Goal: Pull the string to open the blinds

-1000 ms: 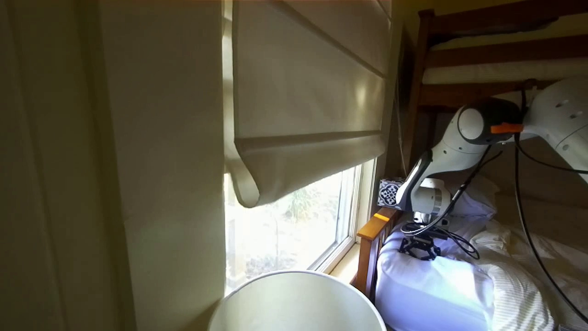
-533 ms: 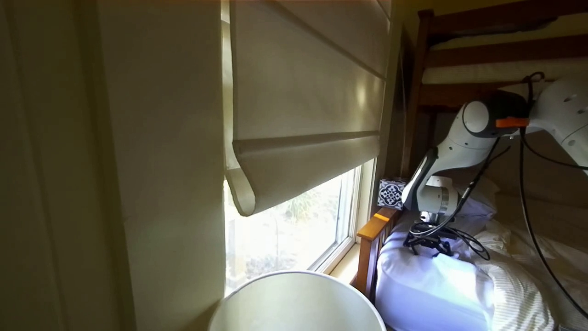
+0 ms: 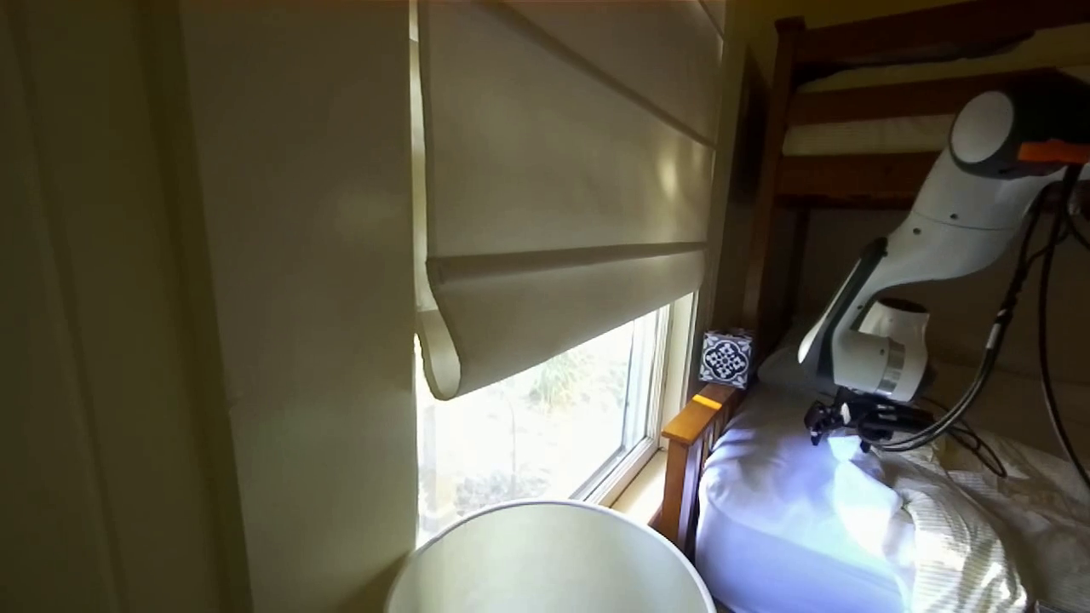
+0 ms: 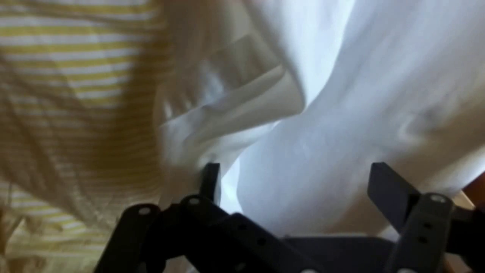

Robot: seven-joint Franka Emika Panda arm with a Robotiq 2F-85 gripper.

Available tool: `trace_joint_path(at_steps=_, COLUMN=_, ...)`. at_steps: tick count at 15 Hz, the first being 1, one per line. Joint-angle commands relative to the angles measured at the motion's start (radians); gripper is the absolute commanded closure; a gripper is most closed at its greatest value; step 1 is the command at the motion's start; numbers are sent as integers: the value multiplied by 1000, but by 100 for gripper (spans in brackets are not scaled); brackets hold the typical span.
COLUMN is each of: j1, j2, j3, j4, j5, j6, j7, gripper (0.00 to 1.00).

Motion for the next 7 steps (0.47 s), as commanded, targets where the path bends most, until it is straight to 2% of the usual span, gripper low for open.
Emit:
trace_joint_path(at_steps=1, j1=-267, j2=-249, j3=260, j4=-154, j5=41, j6=58, j7=-215, gripper=0)
trace_joint_path(at_steps=3, j1=-390, j2=-354, j3=413, j4=-149, j5=103, j6=-34, j7=-270, gripper=0)
trace_joint_path(at_steps=4, j1=-450, j2=-387, j3=493, j4=-131, j5=176, j6=-88, j7=-309, gripper=0)
trace_joint_path(at_steps=5, j1=-468, j2=-430, j3=522, j4=-127, j5=263, j6=-146, j7=-343, gripper=0)
trace_joint_path(at_steps=6, j1=-457, j2=-464, j3=513, j4=-126, j5=319, j6=-198, j7=-372, gripper=0)
trace_joint_path(at_steps=7, j1=-433, j2=-375, j3=484, j4=-97, j5=219, j6=-113, j7=-304, gripper=0)
